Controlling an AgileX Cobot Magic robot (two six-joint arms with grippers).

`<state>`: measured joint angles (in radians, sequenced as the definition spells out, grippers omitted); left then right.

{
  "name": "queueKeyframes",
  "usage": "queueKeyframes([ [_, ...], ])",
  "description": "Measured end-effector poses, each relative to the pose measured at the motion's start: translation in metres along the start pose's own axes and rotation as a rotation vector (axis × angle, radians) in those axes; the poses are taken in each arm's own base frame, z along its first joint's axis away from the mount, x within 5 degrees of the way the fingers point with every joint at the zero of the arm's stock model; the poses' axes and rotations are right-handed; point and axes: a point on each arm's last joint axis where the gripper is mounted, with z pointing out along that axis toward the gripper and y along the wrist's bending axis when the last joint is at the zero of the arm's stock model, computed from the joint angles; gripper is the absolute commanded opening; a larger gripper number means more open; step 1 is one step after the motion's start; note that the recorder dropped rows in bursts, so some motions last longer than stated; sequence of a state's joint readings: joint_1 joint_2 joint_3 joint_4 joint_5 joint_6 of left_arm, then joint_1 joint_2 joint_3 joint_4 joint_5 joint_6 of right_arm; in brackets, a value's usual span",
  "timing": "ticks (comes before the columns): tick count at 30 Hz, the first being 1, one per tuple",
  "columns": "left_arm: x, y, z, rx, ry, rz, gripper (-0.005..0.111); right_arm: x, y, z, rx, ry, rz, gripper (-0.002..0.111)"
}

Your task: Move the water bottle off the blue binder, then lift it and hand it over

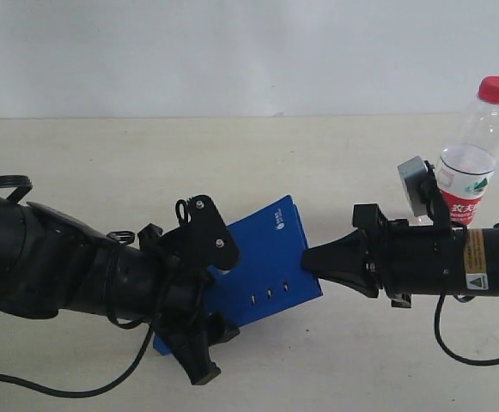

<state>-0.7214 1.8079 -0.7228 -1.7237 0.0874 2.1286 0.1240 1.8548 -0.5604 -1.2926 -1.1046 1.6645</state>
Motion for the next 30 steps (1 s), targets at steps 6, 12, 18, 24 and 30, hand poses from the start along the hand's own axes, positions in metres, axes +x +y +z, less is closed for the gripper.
queueKeyframes([
  [6,-0.004,0.003,-0.003,-0.073,0.021,0.024,0.004,0.005,-0.001,-0.001,0.007,0.064,-0.076,0.0],
  [12,0.001,0.027,-0.019,-0.282,0.094,0.021,0.004,0.015,0.008,-0.001,-0.086,0.167,-0.125,0.008],
  [18,-0.007,0.033,-0.04,-0.352,0.054,0.012,0.004,0.015,0.009,-0.001,-0.096,0.159,-0.123,0.058],
  [24,-0.009,0.034,-0.044,-0.358,0.038,0.011,0.004,0.009,0.01,0.0,-0.097,0.105,-0.024,0.064],
  [30,-0.014,0.027,-0.042,-0.278,-0.013,0.121,0.004,0.0,0.011,0.0,-0.107,0.009,0.05,0.065],
])
